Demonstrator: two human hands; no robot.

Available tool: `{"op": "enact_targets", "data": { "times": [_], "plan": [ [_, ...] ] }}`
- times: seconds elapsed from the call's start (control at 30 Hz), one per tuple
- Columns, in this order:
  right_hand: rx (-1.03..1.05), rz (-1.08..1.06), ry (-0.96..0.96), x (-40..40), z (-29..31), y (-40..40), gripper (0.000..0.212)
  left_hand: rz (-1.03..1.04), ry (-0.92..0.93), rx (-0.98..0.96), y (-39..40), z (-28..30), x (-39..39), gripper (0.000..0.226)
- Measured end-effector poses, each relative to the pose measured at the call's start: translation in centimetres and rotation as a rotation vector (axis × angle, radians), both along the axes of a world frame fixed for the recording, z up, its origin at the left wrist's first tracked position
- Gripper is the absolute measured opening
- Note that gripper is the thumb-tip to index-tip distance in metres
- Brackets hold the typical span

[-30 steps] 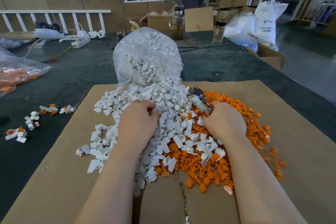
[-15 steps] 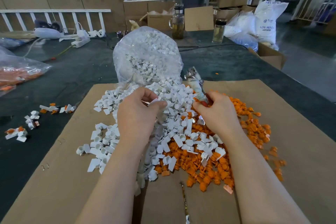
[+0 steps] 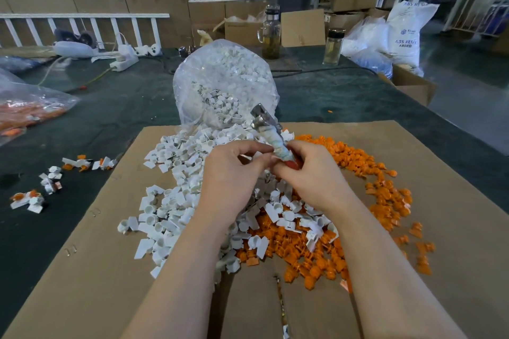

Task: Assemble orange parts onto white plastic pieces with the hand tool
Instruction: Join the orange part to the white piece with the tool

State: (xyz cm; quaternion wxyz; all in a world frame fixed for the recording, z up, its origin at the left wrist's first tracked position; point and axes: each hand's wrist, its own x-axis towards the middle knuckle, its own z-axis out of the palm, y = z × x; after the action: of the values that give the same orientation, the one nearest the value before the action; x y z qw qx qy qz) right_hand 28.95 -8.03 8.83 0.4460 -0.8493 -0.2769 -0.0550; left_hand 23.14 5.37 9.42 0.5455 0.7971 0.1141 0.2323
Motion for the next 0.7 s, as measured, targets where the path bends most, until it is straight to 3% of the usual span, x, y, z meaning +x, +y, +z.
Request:
{"op": "enact_targets", "data": {
  "times": [0.13,0.4,0.7],
  "plan": [
    [0.159,0.008,0.067,-0.19,0.01,0.02,0.013,0.001,-0.02,-0.186,0.23,0.07,-0.03,0.016],
    [0.34,-0.046,0.174,0.24,-0.32,0.17,0.008,-0.008,-0.043,-0.381,0.19,0.39,-0.03,0.018],
    [0.286,-0.09,0.106,0.19,-0.31,0.32,0.008,0.057,-0.093,-0.471,0.06,0.13,0.23,0.013]
  ]
}}
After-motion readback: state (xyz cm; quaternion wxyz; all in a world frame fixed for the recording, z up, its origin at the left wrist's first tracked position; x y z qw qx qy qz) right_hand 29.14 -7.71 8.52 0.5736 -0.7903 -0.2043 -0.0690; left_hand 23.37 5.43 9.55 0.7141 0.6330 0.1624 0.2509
